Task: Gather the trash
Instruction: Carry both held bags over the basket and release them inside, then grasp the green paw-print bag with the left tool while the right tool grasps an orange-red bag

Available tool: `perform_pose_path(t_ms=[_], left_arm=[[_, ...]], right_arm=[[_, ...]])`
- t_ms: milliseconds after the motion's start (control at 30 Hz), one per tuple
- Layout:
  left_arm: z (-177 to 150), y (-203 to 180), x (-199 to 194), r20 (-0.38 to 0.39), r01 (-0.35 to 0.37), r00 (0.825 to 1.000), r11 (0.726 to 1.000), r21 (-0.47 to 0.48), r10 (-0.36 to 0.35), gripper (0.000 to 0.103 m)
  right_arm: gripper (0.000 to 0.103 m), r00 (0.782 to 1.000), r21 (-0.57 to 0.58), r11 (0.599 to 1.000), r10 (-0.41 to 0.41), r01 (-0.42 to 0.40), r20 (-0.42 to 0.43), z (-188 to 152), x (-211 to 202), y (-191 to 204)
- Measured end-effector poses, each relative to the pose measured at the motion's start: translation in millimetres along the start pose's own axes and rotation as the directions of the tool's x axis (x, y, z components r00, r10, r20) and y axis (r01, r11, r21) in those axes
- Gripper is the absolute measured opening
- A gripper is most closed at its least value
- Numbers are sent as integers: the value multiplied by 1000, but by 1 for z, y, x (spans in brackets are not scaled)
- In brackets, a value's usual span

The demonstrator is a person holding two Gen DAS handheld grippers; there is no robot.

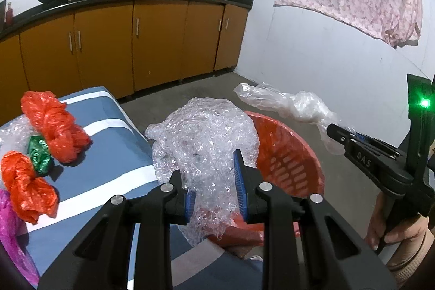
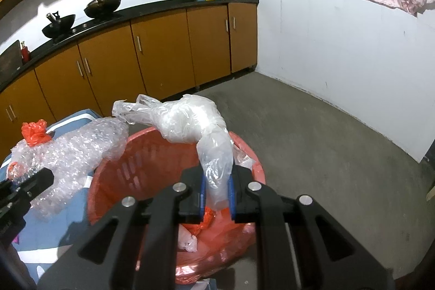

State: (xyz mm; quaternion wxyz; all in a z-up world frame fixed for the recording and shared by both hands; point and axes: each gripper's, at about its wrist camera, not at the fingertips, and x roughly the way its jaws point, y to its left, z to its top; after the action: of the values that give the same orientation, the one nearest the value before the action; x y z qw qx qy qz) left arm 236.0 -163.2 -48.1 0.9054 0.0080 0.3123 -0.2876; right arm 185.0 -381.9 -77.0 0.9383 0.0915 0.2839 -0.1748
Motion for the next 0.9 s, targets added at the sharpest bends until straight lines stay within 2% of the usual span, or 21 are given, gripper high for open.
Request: perform_pose_path(t_ms=[200,300,367,667,900], left_arm=[[-2,-7,17,-34,26,999,1000,-2,-26,26],[-5,-7,20,-47,28,999,1000,-1,-28,39],[-6,-4,19,-44,16,999,1000,-6,-17,52],[-14,31,0,-35,-52,998,995,-83,49,55],[-19,60,-36,10,-128,991,983,-135,130,57]], right_arm=[[18,1000,2,1000,20,-20,-14,-2,10,3],[32,999,0,1000,30,-30,-16,-4,12,1],[41,1000,-2,1000,29,-29,-10,-5,11,1],[48,1000,-11,1000,21,-21,8,-6,2,2],[51,997,-75,995,67,-65,26,-4,-9,38]])
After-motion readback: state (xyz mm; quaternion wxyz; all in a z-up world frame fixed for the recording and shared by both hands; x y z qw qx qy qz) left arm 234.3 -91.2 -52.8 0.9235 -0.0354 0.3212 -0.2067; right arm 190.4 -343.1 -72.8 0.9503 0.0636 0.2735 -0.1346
